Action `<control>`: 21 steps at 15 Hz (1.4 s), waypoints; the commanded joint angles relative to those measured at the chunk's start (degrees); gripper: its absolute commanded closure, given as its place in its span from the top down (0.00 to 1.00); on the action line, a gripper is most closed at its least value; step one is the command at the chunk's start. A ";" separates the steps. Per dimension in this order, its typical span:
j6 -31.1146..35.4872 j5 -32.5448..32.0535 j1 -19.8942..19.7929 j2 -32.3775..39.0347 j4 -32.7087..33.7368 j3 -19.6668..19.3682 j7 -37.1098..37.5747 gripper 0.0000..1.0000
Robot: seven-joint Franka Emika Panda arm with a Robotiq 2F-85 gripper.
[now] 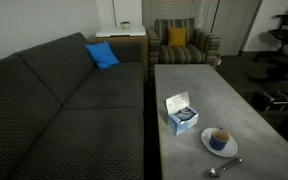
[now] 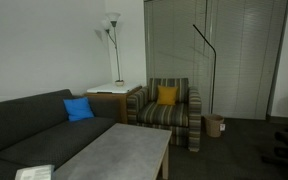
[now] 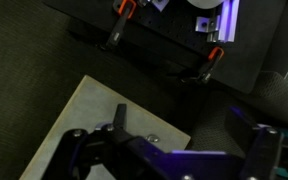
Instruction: Pick the spoon on the table and put it in the mug
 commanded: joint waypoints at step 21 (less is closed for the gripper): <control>14.12 -2.17 4.71 13.33 2.05 12.90 -10.54 1.00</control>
